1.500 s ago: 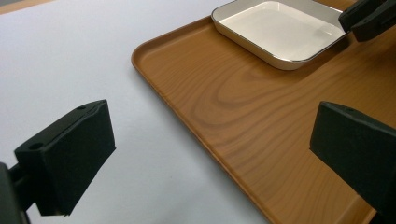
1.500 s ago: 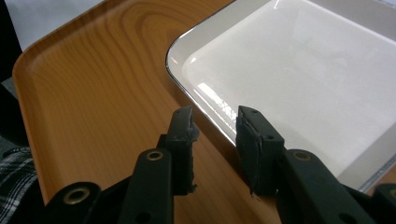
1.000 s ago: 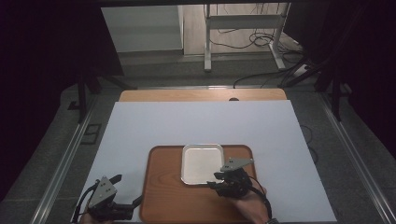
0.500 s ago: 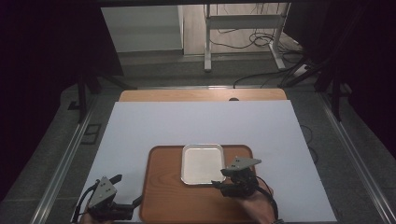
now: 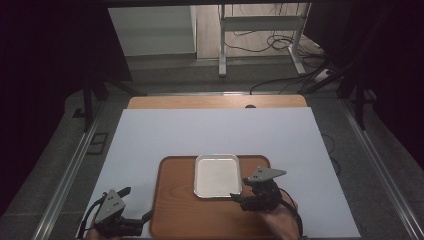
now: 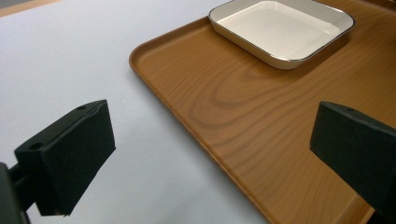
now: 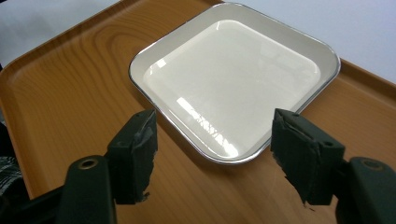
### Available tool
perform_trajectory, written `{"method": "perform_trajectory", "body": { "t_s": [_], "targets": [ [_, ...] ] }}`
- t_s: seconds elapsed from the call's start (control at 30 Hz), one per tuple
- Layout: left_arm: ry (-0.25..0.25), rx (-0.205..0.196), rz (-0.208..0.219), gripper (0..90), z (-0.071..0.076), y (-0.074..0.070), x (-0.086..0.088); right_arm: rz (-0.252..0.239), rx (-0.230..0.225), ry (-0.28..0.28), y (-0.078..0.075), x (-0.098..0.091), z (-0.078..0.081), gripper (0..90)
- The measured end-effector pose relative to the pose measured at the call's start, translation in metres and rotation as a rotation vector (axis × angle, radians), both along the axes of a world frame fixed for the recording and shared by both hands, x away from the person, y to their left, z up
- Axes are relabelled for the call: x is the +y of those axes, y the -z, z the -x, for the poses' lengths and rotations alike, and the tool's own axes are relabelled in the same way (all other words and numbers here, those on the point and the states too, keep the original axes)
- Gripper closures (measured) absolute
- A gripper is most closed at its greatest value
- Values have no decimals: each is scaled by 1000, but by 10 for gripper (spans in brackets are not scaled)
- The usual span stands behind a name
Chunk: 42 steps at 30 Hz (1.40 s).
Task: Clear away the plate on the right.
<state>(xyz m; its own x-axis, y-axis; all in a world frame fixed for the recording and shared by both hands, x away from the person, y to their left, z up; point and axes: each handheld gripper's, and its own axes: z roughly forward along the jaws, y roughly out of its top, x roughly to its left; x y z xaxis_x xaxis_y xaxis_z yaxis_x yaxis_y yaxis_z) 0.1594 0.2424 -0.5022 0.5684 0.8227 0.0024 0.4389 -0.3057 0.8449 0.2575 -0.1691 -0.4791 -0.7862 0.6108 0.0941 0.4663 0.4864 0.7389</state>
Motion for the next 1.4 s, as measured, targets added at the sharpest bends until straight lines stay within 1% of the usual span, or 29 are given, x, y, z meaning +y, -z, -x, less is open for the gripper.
{"method": "perform_trajectory", "body": {
  "t_s": [0.3,0.47,0.77,0.9,1.4],
  "targets": [
    [2,-1,-2,0,0,0,0,-7,-18,11,-3,-9,0,211],
    [2,-2,-4,0,0,0,-1,-8,-38,9,-4,-12,1,179],
    [4,-3,-9,0,0,0,-1,-6,-61,11,-7,-18,4,139],
    [5,-3,-11,0,0,0,-1,-10,-66,16,-7,-21,6,122],
    [7,-5,-14,0,1,0,-2,1,-76,30,-7,-31,13,71]
  ]
}}
